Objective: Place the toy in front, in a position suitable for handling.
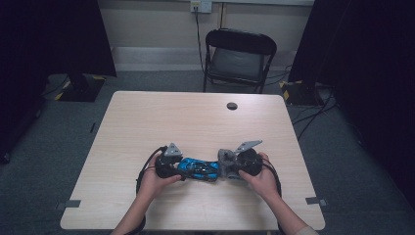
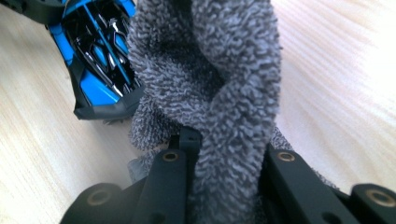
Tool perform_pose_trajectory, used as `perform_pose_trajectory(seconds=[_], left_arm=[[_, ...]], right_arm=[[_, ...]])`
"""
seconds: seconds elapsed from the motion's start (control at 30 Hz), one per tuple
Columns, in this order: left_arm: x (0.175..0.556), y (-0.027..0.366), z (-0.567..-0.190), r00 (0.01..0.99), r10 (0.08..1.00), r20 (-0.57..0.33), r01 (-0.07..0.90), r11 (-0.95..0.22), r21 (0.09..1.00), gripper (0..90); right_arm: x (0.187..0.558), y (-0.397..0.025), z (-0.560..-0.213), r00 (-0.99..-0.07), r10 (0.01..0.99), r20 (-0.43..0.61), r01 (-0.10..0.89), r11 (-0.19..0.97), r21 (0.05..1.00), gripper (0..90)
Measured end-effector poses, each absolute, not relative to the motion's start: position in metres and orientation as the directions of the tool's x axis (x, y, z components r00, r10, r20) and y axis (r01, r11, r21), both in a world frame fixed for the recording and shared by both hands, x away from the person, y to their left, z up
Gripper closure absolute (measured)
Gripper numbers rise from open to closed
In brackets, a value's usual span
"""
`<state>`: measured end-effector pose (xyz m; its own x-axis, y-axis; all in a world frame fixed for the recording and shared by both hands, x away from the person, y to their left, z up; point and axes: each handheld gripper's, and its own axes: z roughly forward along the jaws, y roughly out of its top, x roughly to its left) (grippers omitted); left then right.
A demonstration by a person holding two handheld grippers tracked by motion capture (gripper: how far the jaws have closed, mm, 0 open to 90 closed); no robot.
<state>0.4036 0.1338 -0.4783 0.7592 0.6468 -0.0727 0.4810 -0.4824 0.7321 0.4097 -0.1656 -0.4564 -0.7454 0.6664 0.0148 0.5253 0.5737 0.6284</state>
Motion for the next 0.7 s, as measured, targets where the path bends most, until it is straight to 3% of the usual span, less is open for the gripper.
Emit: perform_pose_trajectory(seconds=[0.3,0.7], left_arm=[[0.403,0.133,-0.478,0.757,0.649,-0.072,0.485,-0.485,0.728,29.2],[0.405,0.131,-0.476,0.762,0.644,-0.070,0.487,-0.498,0.718,27.4]], right_arm=[[0.402,-0.173,-0.443,-0.753,0.658,0.007,0.506,0.572,0.646,76.1],[0.358,-0.178,-0.421,-0.813,0.582,0.002,0.429,0.596,0.679,76.0]])
